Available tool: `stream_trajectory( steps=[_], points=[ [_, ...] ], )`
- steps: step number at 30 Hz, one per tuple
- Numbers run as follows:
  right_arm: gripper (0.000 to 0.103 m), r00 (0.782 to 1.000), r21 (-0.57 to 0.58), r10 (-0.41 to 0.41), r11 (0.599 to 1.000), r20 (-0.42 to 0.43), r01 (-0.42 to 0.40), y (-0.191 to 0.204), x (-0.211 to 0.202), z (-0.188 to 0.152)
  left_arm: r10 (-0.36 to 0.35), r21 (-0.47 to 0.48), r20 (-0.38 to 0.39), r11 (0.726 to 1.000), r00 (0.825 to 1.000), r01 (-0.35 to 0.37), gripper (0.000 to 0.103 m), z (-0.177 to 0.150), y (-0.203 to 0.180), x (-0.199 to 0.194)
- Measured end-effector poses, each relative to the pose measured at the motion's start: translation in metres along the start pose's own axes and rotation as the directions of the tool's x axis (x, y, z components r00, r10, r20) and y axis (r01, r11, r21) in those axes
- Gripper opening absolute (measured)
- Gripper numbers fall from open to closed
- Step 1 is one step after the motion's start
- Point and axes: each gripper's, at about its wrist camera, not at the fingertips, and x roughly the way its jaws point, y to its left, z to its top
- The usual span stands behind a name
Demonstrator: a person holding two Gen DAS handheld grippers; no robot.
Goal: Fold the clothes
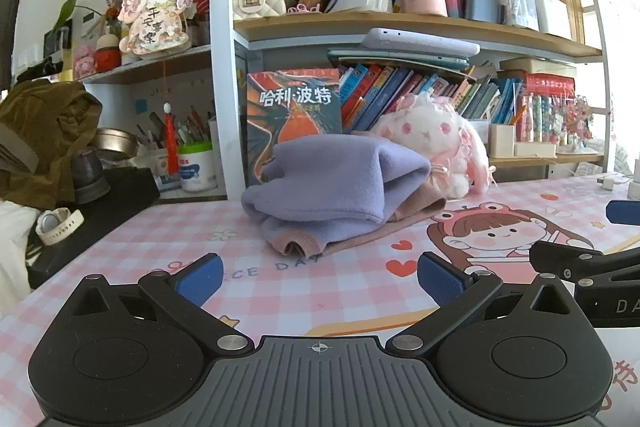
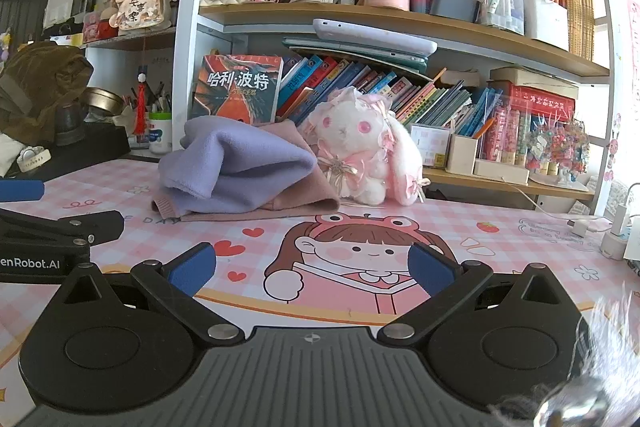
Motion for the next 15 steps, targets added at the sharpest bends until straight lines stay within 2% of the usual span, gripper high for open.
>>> stream_trajectory(
  steps=[15],
  points=[
    [0.103,1.000,-0.002,0.001,1.000,0.006,-0.001,0.0002,-0.0030,0.0008,0.015,0.006,-0.022,1.000,1.000,-0.015,0.103,-0.0005,-0.0020,0.0020]
  ],
)
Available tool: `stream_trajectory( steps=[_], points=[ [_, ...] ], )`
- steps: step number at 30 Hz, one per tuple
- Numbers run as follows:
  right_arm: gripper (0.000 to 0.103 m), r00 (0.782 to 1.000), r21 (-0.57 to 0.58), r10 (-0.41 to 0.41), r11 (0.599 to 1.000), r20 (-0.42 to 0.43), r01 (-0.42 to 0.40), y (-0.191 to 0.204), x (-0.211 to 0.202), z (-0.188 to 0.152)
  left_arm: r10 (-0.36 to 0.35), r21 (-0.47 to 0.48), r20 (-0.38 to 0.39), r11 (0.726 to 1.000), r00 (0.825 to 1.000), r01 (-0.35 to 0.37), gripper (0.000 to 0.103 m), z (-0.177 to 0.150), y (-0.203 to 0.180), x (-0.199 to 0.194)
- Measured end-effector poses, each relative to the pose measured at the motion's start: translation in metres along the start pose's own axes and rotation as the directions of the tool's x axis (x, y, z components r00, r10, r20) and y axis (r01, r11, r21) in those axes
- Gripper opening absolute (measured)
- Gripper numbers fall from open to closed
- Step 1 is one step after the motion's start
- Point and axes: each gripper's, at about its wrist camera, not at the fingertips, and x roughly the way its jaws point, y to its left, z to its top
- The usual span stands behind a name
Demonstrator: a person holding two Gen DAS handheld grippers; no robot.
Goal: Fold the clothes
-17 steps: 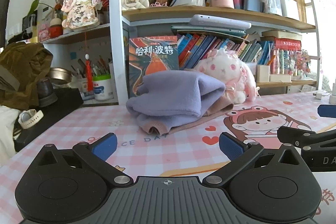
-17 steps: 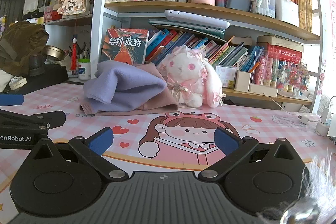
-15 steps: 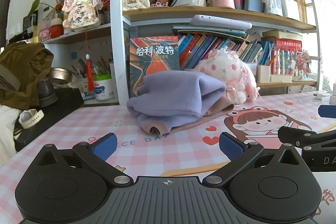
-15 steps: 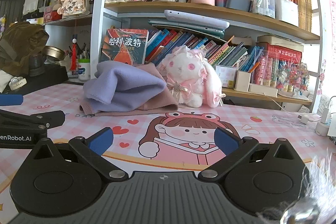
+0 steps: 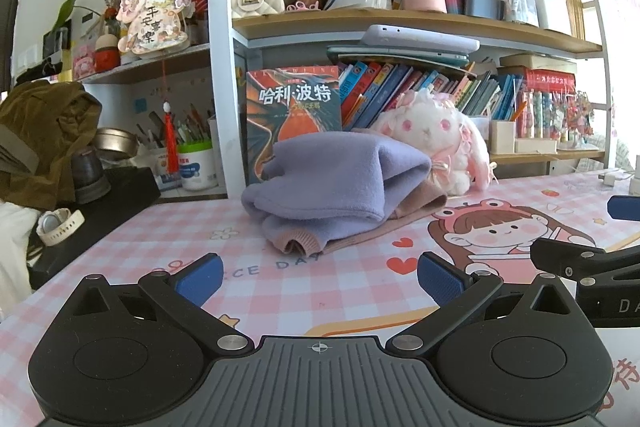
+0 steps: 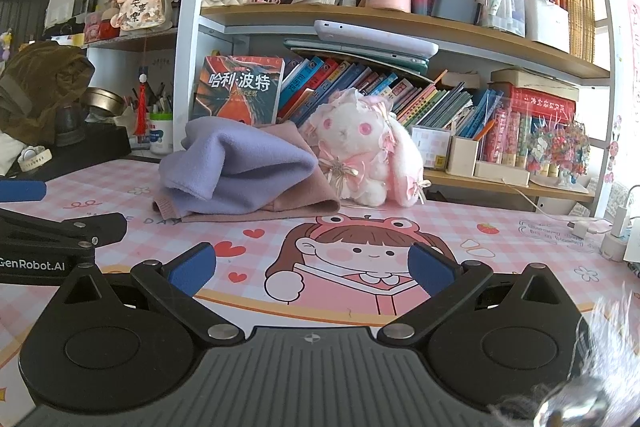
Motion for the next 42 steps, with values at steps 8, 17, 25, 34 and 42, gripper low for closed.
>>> stream_trajectory(
  steps=[8,17,25,34,42],
  points=[
    [0.103,1.000,-0.003,0.001,1.000,-0.001,-0.001,0.0008,0.0028,-0.0011,0.003,-0.004,-0.002,1.000,1.000,-0.003,0.103,-0.0008,0.0015,0.0002],
    [0.103,1.000,-0.005,0.002,1.000,-0.002,-0.002,0.0016,0.0029,-0.0008,0.007,-0.007,-0.002,1.000,1.000,-0.007,0.103,-0.0004,0.0018,0.0002],
    [0.103,1.000,-0.006,0.003,1.000,-0.003,-0.003,0.0015,0.0028,-0.0009,0.013,-0.010,0.006,1.000,1.000,-0.013,0.103,-0.0013,0.0026,-0.0013],
    [0.103,1.000,-0.001,-0.003,1.000,0.001,0.003,0.0007,0.0019,-0.0008,0.014,-0.011,0.013,1.000,1.000,-0.014,0.103,-0.0009,0.0035,-0.0022],
    [0.103,1.000,0.000,-0.002,1.000,0.014,0.002,0.0001,0.0003,-0.0006,0.016,-0.020,0.049,1.000,0.999,-0.015,0.103,-0.0017,0.0044,-0.0085]
  ],
)
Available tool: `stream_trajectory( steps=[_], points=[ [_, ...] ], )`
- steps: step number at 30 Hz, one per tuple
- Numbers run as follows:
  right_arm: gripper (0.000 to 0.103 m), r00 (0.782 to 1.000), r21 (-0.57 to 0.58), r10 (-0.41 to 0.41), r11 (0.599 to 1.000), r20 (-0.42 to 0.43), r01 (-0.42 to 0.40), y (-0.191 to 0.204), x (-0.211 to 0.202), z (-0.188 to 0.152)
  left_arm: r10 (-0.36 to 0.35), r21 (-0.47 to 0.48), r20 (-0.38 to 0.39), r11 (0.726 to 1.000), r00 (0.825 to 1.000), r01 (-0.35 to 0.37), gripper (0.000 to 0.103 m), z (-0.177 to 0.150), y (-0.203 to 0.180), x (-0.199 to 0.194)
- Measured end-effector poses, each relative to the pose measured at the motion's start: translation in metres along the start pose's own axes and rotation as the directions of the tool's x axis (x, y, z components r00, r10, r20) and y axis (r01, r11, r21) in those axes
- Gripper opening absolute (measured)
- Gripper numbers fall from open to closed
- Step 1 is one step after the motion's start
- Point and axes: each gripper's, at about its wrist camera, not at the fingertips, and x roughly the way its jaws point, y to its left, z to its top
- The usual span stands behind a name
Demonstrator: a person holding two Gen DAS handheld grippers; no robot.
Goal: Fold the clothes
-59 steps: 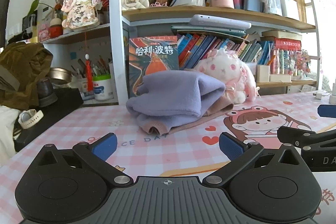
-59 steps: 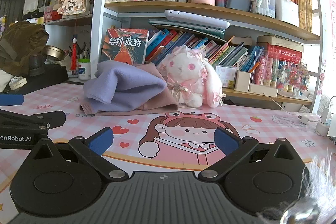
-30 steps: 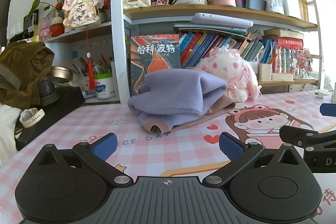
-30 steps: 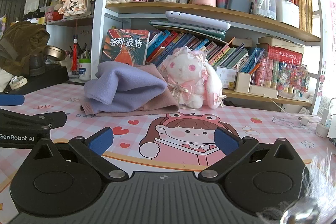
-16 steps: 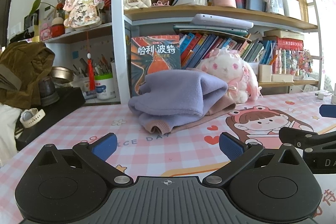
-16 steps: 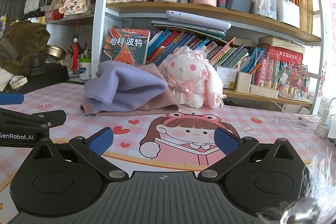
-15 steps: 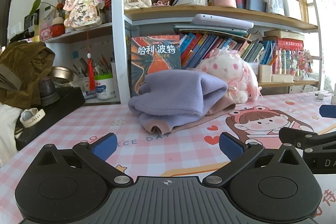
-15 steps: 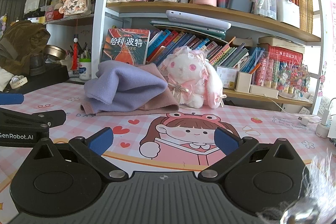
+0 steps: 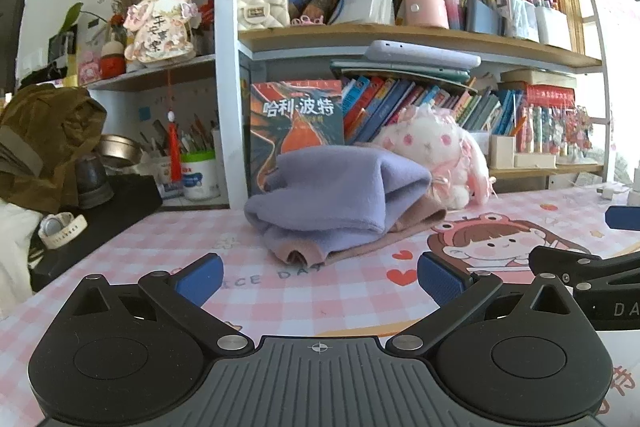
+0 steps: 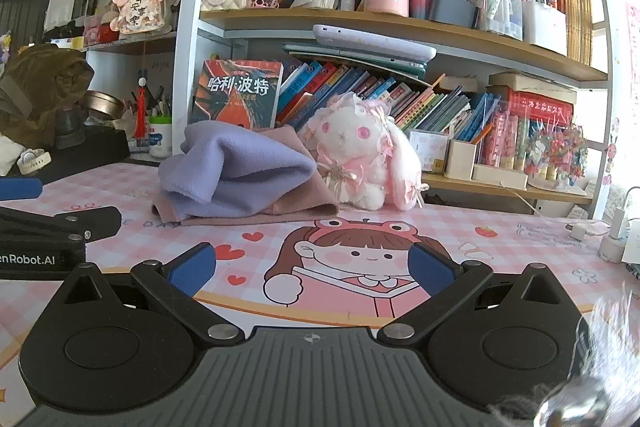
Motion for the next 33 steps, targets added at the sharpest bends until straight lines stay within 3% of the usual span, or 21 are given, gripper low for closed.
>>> stream_trajectory(
  steps=[16,26,33],
  points=[
    [0.103,1.000,0.010,-0.015,1.000,-0.020,0.015,-0.002,0.003,0.000,0.020,-0.005,0.001,1.000,1.000,-0.020,0.103,0.000,0.001,0.000],
    [0.103,1.000,0.048,-0.010,0.999,0.010,0.009,-0.008,-0.002,-0.001,0.022,-0.013,0.001,1.000,1.000,-0.022,0.103,0.000,0.002,-0.001],
    [0.103,0.999,0.042,0.008,0.999,-0.033,-0.007,-0.007,0.005,0.000,0.024,0.002,0.019,1.000,1.000,-0.024,0.103,0.000,0.000,-0.003]
  ],
)
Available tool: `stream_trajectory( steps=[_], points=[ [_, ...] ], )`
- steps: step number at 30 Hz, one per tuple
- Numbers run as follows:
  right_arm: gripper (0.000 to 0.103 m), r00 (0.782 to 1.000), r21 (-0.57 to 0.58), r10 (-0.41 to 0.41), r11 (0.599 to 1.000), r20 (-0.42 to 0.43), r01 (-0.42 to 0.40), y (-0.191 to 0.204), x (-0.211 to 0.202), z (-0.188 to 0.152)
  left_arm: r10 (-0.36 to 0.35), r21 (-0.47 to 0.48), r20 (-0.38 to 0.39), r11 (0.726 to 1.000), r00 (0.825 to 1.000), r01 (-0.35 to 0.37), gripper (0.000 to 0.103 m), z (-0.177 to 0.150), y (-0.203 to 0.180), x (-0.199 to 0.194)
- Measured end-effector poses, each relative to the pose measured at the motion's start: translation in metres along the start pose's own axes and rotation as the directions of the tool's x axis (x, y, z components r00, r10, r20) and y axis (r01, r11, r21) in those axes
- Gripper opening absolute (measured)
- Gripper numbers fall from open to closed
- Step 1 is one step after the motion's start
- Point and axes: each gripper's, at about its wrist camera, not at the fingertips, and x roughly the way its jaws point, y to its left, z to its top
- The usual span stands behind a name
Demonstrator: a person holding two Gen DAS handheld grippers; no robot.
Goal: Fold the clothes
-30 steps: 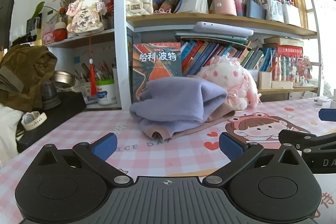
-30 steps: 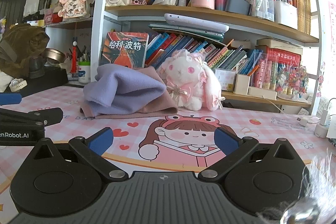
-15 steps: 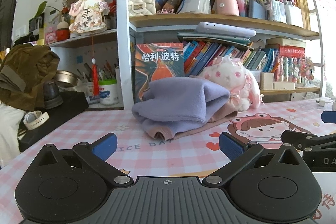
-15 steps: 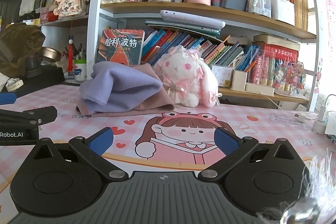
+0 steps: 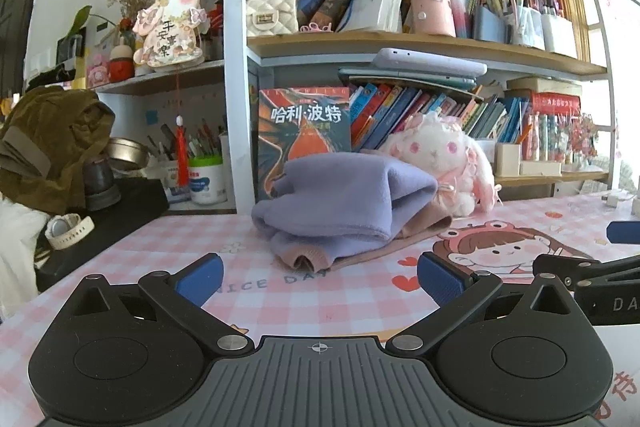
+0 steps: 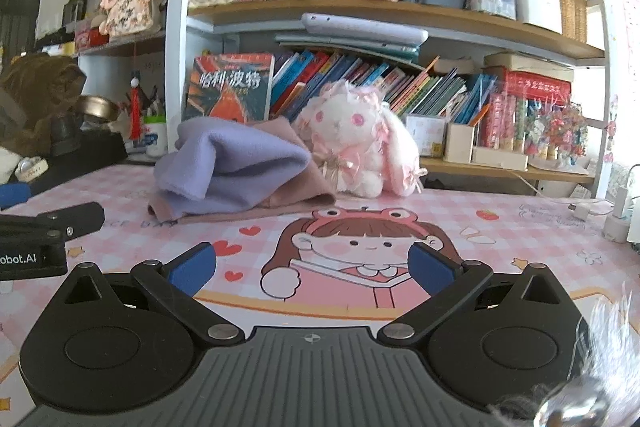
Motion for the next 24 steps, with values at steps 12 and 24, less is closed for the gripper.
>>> stream_trajectory(
  steps=[12,24],
  points=[
    [0.103,1.000,-0.049,0.022,0.999,0.020,-0.021,0.007,-0.003,0.000,-0.105,-0.025,-0.054,0.994,0.993,0.104,0.103,0.000,0.004,0.009],
    [0.103,0.999,-0.047,0.032,0.998,-0.017,-0.032,0.008,0.003,0.000,-0.156,0.094,-0.102,0.982,0.983,0.165,0.090,0.019,-0.001,0.059]
  ],
)
